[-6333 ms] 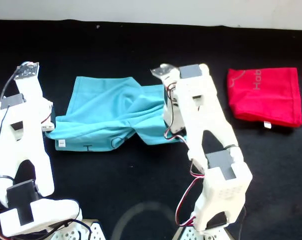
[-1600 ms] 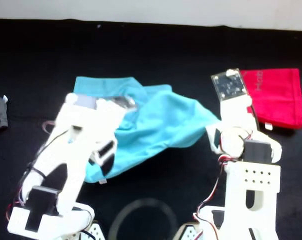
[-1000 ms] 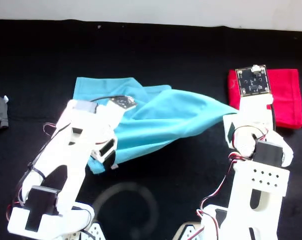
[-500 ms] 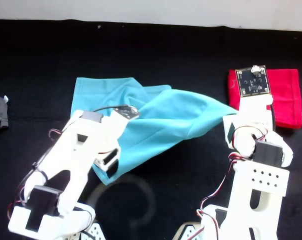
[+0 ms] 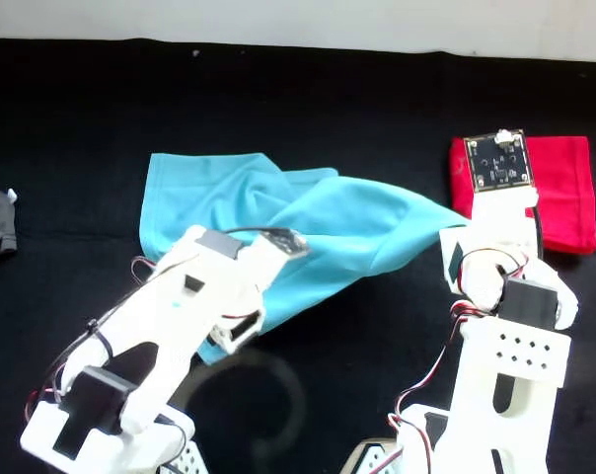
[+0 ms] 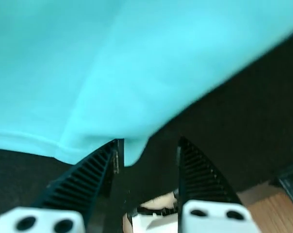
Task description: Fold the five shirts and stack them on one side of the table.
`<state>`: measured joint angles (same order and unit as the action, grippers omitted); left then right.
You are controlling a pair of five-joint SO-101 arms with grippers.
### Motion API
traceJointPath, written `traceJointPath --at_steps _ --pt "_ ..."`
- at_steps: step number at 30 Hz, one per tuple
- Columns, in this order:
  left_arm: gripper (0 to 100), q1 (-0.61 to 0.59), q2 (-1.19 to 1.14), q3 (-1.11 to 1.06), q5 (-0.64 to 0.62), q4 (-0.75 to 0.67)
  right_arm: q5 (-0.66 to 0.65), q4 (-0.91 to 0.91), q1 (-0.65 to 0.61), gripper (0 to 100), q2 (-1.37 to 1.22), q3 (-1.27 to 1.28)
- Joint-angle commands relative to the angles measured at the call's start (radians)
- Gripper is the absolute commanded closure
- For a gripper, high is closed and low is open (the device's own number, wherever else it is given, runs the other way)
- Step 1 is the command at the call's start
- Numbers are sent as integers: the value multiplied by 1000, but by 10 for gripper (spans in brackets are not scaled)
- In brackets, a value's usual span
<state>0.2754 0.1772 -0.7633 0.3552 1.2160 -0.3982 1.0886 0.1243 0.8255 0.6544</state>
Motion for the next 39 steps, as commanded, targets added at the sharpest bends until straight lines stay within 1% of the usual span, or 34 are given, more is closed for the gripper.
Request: traceJointPath --at_steps 1,3,8,13,15,17,18,19,20,24,27,30,34,37,39 --pt "815 -81 27 -28 0 -87 -11 -15 8 992 13 -4" --pt "815 -105 27 -64 0 -144 -11 -15 8 992 13 -4" --pt "815 -107 25 -131 -5 -236 -11 -15 8 992 13 -4" --pt "822 -111 25 -148 -5 -247 -11 -15 7 992 13 -4" --pt "873 -107 35 -145 -6 -247 -11 1 7 992 13 -4" --pt "990 -107 36 -116 -9 -241 -9 16 -2 992 15 -4" --pt "993 -107 36 -96 -14 -221 -8 21 -10 992 15 -2" --pt "976 -107 36 -70 -29 -193 -6 25 -16 992 15 -2" --pt "991 -107 36 -36 -44 -160 -5 24 -22 992 15 4" --pt "991 -111 36 128 -55 12 -5 -4 -54 992 15 44" --pt "991 -122 38 277 -55 146 -5 -61 -59 992 15 68" --pt "991 -156 38 472 -55 281 -5 -122 -61 992 13 41" --pt "991 -223 38 776 -55 442 9 -93 -61 992 -50 -153" --pt "992 -262 36 986 -55 528 52 27 -62 992 -183 -398" --pt "992 -292 36 1092 -55 545 77 117 -70 992 -285 -588"
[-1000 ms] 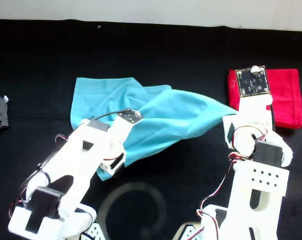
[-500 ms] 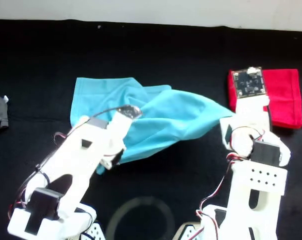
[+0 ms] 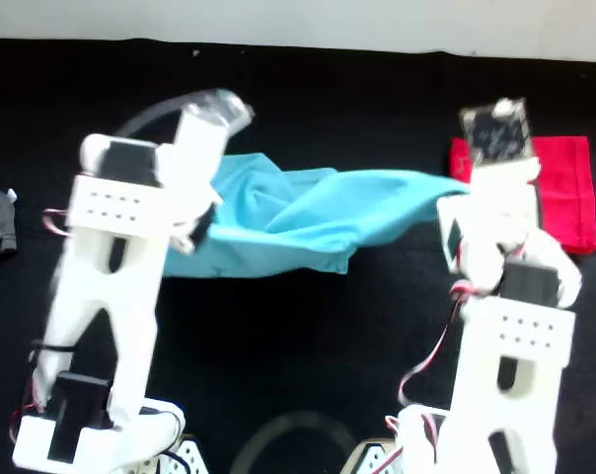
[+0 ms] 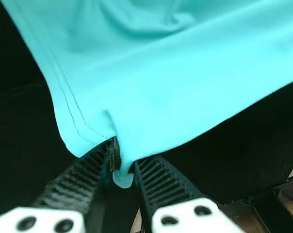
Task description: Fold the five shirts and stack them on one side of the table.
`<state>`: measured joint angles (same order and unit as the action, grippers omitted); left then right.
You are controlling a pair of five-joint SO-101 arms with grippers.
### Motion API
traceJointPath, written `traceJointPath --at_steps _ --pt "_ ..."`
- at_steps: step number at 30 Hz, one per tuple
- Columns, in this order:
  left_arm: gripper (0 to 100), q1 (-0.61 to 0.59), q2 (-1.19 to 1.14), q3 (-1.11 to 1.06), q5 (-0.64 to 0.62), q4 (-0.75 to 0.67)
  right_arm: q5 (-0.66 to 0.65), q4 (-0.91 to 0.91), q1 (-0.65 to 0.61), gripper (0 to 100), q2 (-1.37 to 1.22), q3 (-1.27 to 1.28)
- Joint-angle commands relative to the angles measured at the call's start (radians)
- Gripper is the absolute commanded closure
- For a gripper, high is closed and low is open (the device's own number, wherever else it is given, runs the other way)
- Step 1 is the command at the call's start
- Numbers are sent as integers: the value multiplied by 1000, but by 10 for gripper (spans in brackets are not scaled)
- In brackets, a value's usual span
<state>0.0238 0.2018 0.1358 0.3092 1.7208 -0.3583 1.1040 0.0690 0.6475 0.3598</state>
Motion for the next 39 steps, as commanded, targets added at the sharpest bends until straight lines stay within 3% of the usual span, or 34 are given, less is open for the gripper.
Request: traceJointPath --at_steps 1,7,12,26,39 --pt "992 -62 12 237 -9 40 44 147 -19 992 -157 -387" --pt "992 -183 31 452 -11 43 46 360 -28 992 -369 -881" --pt "992 -209 157 466 -11 43 46 501 -61 992 -423 -1164" --pt "992 -216 409 421 -6 40 41 627 -114 992 -420 -1589" --pt "992 -216 427 418 -9 -31 41 654 -113 992 -418 -1877"
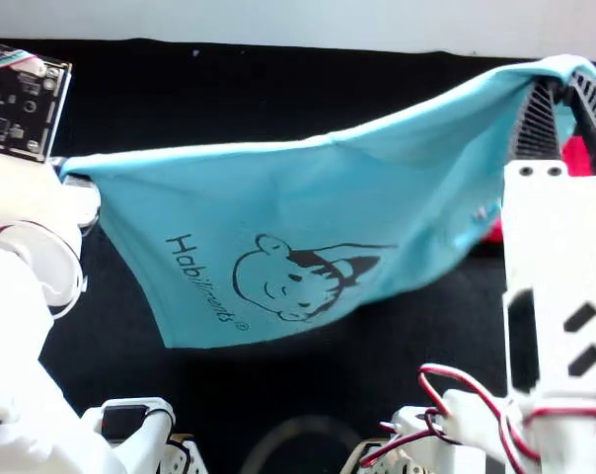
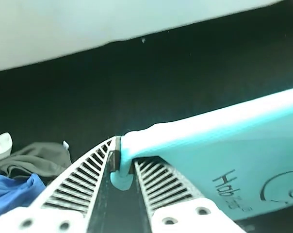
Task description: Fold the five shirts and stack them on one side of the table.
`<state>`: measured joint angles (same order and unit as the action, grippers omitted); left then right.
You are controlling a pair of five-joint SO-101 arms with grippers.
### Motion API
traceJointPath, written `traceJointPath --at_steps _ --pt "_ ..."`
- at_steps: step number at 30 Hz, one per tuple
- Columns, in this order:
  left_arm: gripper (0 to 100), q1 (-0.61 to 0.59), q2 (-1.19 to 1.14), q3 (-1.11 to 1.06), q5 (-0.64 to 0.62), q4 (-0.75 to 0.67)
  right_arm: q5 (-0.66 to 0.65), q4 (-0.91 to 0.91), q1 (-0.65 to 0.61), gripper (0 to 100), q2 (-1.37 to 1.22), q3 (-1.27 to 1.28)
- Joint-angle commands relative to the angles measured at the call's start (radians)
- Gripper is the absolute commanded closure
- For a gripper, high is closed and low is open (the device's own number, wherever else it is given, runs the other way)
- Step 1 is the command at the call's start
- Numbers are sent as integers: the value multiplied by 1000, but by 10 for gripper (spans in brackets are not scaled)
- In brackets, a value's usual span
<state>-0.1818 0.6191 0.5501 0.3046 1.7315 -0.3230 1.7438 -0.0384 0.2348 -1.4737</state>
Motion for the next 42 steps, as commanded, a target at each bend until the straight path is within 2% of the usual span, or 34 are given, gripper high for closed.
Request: traceJointPath --at_steps 1,11,19,27,32,35,38,42 --pt "992 -10 13 7 -6 -44 6 16 -5 992 1 -56" --pt "992 -10 41 8 -6 -12 6 18 -5 992 162 -56" --pt "992 -12 196 8 -5 -14 9 18 -5 992 170 -56" --pt "992 -12 206 1 -5 -14 11 18 -5 992 166 -42" --pt "992 -10 157 -116 -5 -44 12 13 -13 992 165 203" --pt "992 -10 88 -223 -3 -77 35 -51 -48 992 165 427" --pt "992 -10 7 -303 -3 -143 52 -168 -73 992 165 677" --pt "992 -10 -124 -329 -2 -235 49 -423 -73 992 166 1027"
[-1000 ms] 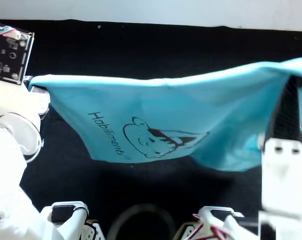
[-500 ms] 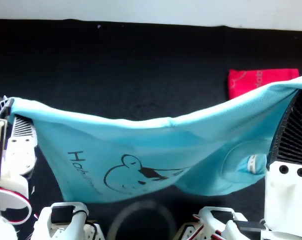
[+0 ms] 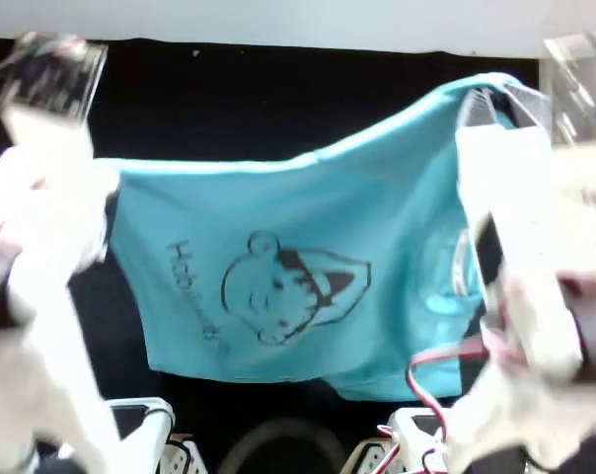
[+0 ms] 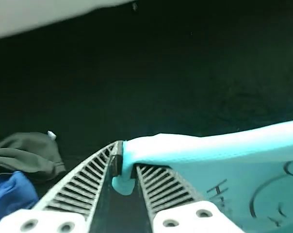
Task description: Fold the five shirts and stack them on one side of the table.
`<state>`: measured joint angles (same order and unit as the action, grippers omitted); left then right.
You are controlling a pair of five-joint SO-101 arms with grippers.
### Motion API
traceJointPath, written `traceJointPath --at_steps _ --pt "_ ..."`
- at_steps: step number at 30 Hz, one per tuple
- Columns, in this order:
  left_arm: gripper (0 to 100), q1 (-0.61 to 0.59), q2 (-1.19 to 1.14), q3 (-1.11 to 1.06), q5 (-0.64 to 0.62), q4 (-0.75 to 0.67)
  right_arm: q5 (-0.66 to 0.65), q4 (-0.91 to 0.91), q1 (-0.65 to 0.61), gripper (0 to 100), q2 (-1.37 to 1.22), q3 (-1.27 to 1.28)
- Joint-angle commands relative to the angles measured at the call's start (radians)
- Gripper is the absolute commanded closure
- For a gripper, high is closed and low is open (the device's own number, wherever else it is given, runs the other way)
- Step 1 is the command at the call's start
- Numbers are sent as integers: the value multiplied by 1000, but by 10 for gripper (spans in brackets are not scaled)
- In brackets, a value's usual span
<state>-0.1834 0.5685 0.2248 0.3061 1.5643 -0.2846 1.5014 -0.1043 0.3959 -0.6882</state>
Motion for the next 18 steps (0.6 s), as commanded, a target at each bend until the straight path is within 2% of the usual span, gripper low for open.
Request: traceJointPath --at_steps 1,4,8,18 --pt "992 -8 -114 4 -3 -84 9 -245 -7 992 5 318" --pt "992 -7 -237 76 -3 -120 9 -420 -7 992 4 490" --pt "992 -10 -404 263 -3 -115 9 -516 -7 992 -35 501" --pt "992 -51 -707 694 -3 -23 15 -349 -22 992 -401 67"
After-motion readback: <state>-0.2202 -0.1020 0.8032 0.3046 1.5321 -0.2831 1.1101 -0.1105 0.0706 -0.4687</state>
